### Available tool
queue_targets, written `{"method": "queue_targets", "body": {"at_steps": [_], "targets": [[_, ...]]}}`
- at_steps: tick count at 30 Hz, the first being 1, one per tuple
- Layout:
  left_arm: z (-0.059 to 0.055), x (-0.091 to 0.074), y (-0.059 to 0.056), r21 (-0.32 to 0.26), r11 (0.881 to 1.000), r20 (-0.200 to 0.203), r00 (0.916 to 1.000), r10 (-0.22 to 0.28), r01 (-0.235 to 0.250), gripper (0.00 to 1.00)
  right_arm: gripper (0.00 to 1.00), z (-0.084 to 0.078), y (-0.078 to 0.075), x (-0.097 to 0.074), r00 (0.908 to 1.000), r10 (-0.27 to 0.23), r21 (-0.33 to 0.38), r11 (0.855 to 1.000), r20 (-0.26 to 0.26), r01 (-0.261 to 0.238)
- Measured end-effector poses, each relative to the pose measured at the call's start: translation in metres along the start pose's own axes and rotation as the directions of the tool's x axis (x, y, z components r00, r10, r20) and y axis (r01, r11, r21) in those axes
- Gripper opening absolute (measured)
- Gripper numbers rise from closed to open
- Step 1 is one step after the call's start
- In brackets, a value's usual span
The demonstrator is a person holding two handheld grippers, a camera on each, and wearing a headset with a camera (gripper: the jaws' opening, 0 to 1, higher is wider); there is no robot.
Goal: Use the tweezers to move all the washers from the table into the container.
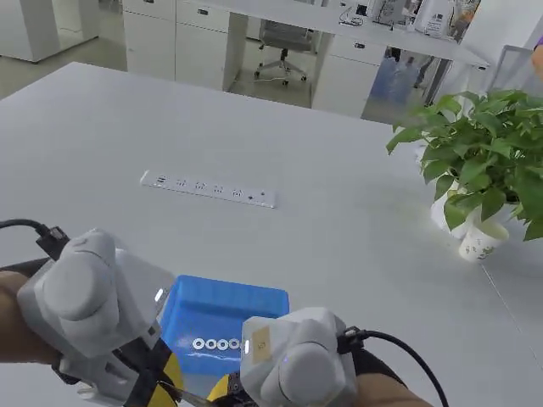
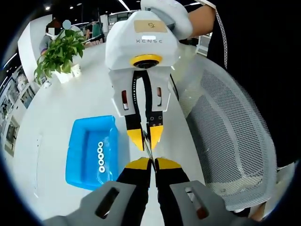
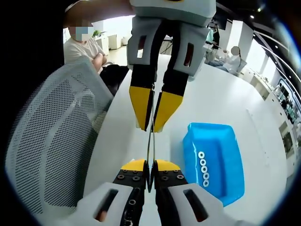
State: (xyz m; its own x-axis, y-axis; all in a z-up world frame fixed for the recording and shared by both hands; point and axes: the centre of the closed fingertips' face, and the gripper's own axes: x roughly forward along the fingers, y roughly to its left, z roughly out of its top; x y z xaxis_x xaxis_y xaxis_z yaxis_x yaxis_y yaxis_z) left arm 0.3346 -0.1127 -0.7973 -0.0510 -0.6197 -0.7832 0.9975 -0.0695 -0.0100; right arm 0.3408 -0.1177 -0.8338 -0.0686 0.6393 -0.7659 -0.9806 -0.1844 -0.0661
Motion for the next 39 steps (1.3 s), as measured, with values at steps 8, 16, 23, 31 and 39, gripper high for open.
{"method": "queue_targets", "body": {"at_steps": [8,16,23,31,39], "targets": [[0.004,-0.002,0.002,-0.006,1.0,0.011,0.9997,0.023,-0.023,0.09,0.06,-0.009,0.002,0.004,0.9992,0.007,0.006,1.0,-0.039,-0.007],[0.002,0.004,0.002,0.019,0.999,0.004,0.9995,0.031,-0.031,0.07,0.06,-0.02,0.004,0.007,0.9968,0.01,0.038,0.999,-0.08,-0.007],[-0.001,0.009,0.001,0.006,1.0,0.012,0.9996,0.026,-0.026,0.06,0.07,-0.026,0.009,0.01,0.997,0.005,0.048,0.999,-0.078,-0.001],[-0.018,0.027,-0.003,-0.001,1.0,-0.026,0.9993,0.029,-0.029,0.06,0.07,-0.036,0.012,0.021,0.9982,-0.016,0.045,0.999,-0.058,0.018],[-0.031,0.04,-0.007,-0.019,0.999,-0.039,0.9989,0.027,-0.028,0.06,0.07,-0.044,0.017,0.03,0.9982,-0.016,0.029,0.999,-0.057,0.017]]}}
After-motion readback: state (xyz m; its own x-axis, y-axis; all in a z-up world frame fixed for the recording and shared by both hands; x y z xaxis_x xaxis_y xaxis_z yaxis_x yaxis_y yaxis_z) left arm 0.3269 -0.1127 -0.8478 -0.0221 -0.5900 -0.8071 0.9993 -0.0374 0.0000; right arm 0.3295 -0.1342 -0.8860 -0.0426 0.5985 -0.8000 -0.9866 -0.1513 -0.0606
